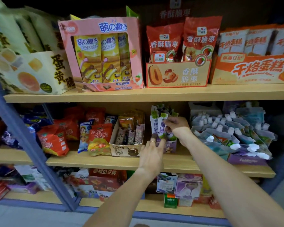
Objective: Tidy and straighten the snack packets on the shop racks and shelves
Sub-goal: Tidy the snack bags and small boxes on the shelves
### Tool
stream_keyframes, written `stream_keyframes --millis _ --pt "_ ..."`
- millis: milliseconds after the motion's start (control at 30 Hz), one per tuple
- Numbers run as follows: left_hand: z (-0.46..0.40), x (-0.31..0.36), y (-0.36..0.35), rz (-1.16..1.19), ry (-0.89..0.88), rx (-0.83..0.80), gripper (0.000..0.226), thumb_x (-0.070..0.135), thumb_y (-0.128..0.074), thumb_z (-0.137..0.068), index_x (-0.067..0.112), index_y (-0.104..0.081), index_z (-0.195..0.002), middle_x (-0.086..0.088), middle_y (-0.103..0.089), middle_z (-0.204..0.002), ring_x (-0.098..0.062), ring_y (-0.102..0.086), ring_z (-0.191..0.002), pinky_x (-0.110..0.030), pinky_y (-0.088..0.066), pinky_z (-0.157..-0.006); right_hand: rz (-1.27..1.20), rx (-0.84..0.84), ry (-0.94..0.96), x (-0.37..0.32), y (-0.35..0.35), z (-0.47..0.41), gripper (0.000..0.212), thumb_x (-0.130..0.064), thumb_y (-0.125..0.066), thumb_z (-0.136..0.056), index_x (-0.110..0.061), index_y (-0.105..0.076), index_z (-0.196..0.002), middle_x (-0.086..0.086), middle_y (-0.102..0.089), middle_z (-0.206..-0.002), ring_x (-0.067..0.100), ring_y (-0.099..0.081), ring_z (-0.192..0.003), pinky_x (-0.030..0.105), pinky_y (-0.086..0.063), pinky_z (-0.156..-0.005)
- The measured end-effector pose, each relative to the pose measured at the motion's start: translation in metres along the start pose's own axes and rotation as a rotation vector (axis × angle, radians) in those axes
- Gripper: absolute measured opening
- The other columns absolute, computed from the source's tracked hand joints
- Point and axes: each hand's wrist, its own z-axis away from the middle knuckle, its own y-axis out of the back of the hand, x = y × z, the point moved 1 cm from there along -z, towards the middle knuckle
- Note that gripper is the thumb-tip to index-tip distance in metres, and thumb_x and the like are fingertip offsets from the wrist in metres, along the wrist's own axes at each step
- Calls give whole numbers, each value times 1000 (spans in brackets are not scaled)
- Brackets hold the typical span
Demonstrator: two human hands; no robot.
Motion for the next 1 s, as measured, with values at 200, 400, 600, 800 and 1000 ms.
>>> stream_keyframes --millis 200,400,600,800,1000 --pt "2 -9 0 28 -43 31 84 11 -74 -79 12 -33 -152 -12 -53 -140 -32 -43 -132 -44 -44 -109 187 156 139 -6 -8 29 30 -19 -76 -90 -14 -70 -119 1 -76 -103 17 -71 -92 34 -57 -86" --pt "5 -13 -7 68 -139 204 73 -2 -76 -71 3 -52 -140 -15 -48 -145 -30 -54 -126 -38 -54 -103 781 133 390 35 -16 77 18 -11 -58 -95 -18 -73 -102 4 -75 -102 25 -65 -99 33 -50 -85" --pt "-4 -22 -13 -23 -182 120 68 7 -62 -91 4 -37 -154 -17 -19 -169 -33 -37 -146 -40 -35 -122 958 79 412 47 -20 67 25 -19 -56 -96 -22 -72 -114 2 -72 -121 28 -51 -124 40 -45 -99" --pt "-2 -27 -22 -68 -182 58 77 11 -54 -99 4 -12 -163 -16 7 -172 -31 -8 -159 -40 -19 -129 984 33 351 46 -25 69 31 -19 -57 -94 -22 -68 -122 1 -70 -124 27 -46 -129 41 -43 -103" --pt "3 -20 -15 -66 -178 34 83 6 -64 -91 1 -18 -161 -20 -10 -170 -31 -11 -159 -39 -20 -129 969 193 429 47 -7 85 38 -5 -70 -83 -11 -69 -120 6 -69 -119 27 -59 -114 40 -52 -99"
